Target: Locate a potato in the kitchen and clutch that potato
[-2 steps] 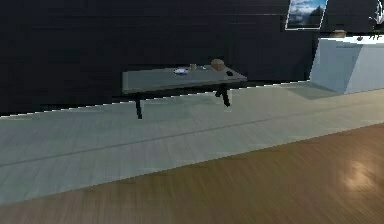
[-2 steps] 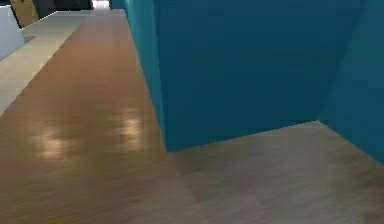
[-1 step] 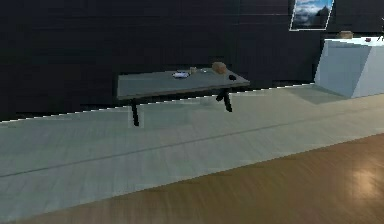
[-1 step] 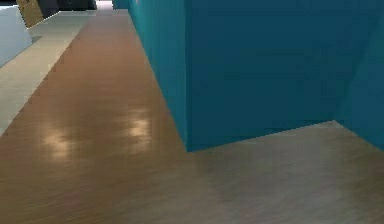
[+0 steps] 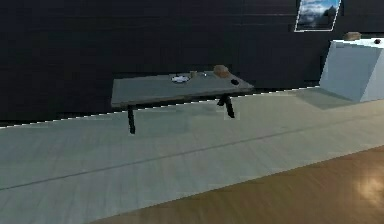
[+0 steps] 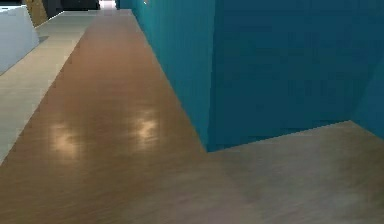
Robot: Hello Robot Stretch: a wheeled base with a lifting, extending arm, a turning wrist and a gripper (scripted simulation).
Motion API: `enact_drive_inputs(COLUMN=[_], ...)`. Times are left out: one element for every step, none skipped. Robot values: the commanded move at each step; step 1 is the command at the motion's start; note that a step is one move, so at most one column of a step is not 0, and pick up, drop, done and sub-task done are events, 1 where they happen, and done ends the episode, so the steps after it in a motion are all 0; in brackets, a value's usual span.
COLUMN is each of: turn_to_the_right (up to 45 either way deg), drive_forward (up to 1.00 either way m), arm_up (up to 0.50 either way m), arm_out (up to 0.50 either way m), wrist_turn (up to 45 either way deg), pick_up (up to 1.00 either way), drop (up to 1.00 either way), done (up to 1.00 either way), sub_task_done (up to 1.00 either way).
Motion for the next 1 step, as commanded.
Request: enact_drive_inputs(turn_to_the_right=[12.0], drive_forward=[0.00], arm_up=[0.00], arm_out=[0.00], wrist_turn=[0.0], pick_up=[0.00], drop=[0.00], done=[0.00], sub_task_done=[0.00])
